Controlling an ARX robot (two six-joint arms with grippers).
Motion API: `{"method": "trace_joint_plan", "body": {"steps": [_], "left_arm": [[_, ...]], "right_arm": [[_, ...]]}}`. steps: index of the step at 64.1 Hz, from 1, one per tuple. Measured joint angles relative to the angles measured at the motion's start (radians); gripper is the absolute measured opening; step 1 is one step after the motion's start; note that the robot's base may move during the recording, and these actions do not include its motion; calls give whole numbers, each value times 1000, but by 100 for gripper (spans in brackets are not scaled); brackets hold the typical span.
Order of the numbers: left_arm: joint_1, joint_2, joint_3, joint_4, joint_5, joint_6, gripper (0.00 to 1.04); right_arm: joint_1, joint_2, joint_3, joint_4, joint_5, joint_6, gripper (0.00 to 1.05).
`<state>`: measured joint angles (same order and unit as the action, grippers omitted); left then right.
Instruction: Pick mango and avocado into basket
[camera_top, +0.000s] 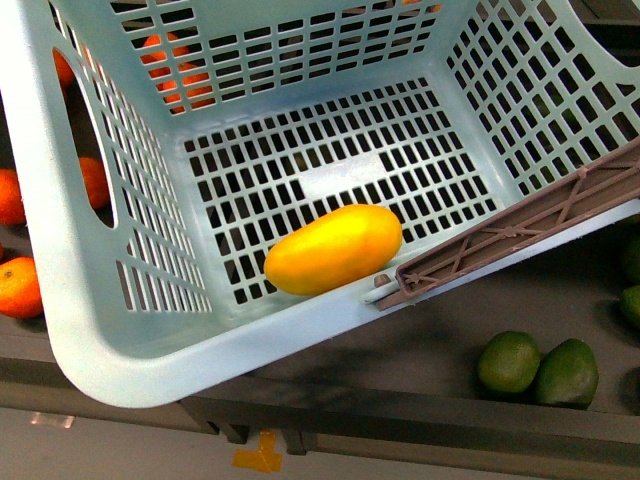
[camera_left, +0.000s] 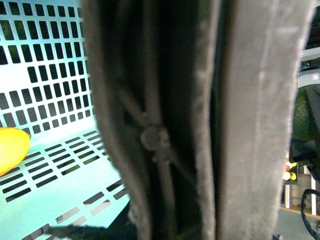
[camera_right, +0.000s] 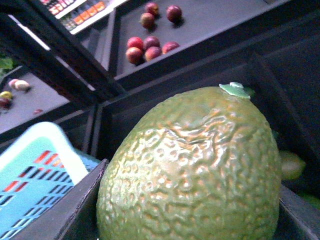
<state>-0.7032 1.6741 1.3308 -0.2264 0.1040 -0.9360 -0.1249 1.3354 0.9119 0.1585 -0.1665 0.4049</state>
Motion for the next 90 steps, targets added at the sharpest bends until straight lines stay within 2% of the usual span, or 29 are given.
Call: {"method": "trace_joint_plan", "body": {"steps": [11, 21, 35, 43, 55, 62, 75, 81, 85, 90], "left_arm": [[0, 0, 0, 0, -2, 1, 15], [0, 0, 0, 0, 0, 0, 15], [0, 0, 0, 0, -2, 0, 15], [0, 0, 0, 0, 0, 0, 15], [0, 0, 0, 0, -1, 0, 15], [0, 0, 0, 0, -5, 2, 15], [0, 2, 0, -1, -3, -2, 15], [0, 2, 0, -1, -6, -2, 15], [0, 2, 0, -1, -6, 0, 15], [0, 2, 0, -1, -2, 0, 15]], "right_arm": [[145, 7, 0, 0, 68, 14, 71], [246, 43, 17, 0, 89, 51, 71], [320, 80, 38, -6, 104, 89, 71], [344, 102, 38, -11, 101, 104, 71], [357, 111, 38, -11, 97, 126, 97], [348, 110, 38, -28, 122, 122, 96], [259, 37, 22, -80, 299, 25, 96], [225, -14, -89, 180, 275, -129, 84], [216, -58, -211, 382, 258, -249, 72], [209, -101, -313, 483, 248, -324, 60]]}}
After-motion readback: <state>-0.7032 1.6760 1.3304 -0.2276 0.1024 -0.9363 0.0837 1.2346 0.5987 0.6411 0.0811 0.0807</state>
